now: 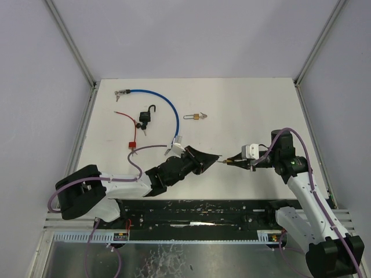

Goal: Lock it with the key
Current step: Lock the lock.

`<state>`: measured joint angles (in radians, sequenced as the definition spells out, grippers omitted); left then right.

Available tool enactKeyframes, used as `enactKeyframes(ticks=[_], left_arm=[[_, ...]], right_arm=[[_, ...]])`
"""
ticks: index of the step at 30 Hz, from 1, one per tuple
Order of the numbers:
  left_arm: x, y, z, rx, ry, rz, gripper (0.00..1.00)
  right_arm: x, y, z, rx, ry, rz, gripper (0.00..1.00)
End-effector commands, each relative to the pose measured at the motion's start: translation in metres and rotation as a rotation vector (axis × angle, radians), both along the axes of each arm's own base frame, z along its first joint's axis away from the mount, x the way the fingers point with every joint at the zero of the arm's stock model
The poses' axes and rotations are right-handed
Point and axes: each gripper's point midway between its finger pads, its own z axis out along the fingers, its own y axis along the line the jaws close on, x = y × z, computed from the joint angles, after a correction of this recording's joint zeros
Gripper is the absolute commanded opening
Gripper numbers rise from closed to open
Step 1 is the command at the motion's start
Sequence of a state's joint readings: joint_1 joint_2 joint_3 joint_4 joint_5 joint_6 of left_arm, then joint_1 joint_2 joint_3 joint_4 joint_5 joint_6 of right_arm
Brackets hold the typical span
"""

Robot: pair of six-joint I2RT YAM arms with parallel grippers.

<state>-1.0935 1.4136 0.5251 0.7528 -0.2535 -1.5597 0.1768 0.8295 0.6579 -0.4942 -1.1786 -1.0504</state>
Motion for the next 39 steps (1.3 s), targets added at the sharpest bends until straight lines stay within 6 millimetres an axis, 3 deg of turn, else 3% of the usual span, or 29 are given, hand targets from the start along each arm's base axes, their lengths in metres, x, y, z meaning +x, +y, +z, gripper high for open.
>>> enactKeyframes(ticks=[1,5,8,14,18,21,25,30,33,39], left_arm=[[0.000,-0.001,0.048,0.016,-0.290,-0.012,0.14],[-0.007,0.009,0.059,0.113,-0.567,-0.025,0.20],[-0.013,0.018,0.066,0.166,-0.748,-0.029,0.29],[-0.035,0.007,0.064,0.246,-1.025,-0.206,0.41],[-0.033,0.009,0.055,0.293,-1.085,-0.279,0.52],[-0.024,0.023,0.054,0.327,-1.127,-0.281,0.55],[-0.029,0.041,0.053,0.348,-1.251,-0.299,0.63],[-0.041,0.038,0.040,0.425,-1.462,-0.390,0.64],[-0.042,0.042,0.042,0.441,-1.578,-0.341,0.66],[-0.035,0.032,0.039,0.453,-1.612,-0.352,0.68]], right_arm=[[0.000,0.008,0.023,0.069,0.053,0.019,0.00],[0.001,0.010,0.029,0.090,0.127,0.007,0.00],[-0.001,0.011,0.030,0.110,0.180,0.018,0.00],[-0.003,0.010,0.036,0.145,0.247,0.028,0.00],[-0.002,0.009,0.037,0.154,0.261,0.023,0.00],[-0.002,0.009,0.037,0.157,0.273,0.024,0.00],[-0.005,0.009,0.036,0.160,0.272,0.040,0.00],[-0.014,0.006,0.029,0.131,0.204,0.061,0.00],[-0.014,0.005,0.025,0.117,0.180,0.060,0.00],[-0.012,0.004,0.018,0.094,0.203,0.048,0.00]])
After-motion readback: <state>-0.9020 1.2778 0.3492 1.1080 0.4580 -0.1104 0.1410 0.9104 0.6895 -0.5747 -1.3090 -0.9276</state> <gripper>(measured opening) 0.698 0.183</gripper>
